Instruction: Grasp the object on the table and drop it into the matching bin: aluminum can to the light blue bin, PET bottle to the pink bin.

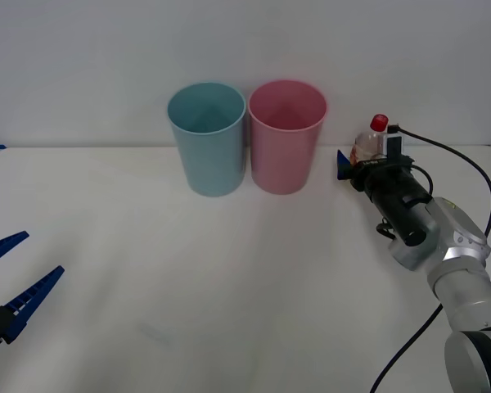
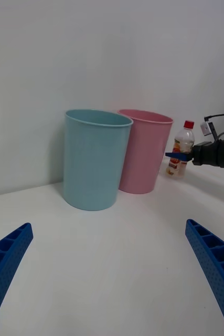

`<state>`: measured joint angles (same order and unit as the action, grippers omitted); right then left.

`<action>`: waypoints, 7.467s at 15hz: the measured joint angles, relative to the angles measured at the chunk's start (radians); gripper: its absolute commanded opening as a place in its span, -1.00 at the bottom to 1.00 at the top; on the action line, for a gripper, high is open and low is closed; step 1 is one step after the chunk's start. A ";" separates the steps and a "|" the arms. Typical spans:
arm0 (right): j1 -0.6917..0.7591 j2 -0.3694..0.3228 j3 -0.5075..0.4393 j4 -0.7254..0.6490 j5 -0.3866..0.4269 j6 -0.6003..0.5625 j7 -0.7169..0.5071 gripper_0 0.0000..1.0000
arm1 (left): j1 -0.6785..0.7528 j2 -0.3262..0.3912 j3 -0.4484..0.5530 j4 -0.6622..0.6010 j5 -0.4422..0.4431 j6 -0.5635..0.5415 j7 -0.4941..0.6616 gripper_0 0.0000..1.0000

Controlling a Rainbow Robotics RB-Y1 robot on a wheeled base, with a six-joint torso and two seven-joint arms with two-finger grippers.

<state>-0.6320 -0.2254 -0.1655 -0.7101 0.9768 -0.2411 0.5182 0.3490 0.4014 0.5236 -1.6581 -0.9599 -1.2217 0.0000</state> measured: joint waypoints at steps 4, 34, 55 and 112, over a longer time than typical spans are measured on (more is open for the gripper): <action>0.000 0.000 -0.001 0.000 -0.003 0.001 0.002 -1.00 | 0.000 0.000 0.000 0.000 0.000 0.000 0.000 1.00; 0.354 -0.393 0.161 -0.825 0.136 -0.088 -0.820 -1.00 | 0.000 0.000 0.000 0.000 0.000 0.000 0.000 1.00; -0.097 -0.183 0.190 -0.553 0.453 -0.310 -1.013 -1.00 | 0.000 0.000 0.000 0.000 0.000 0.000 0.000 1.00; 1.057 -0.232 -0.395 -1.088 0.064 -0.910 -0.635 1.00 | 0.000 0.000 0.000 0.000 0.000 0.000 0.000 1.00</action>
<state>0.4252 -0.4575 -0.5603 -1.7980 1.0410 -1.1515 -0.1172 0.3490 0.4014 0.5236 -1.6581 -0.9599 -1.2217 0.0000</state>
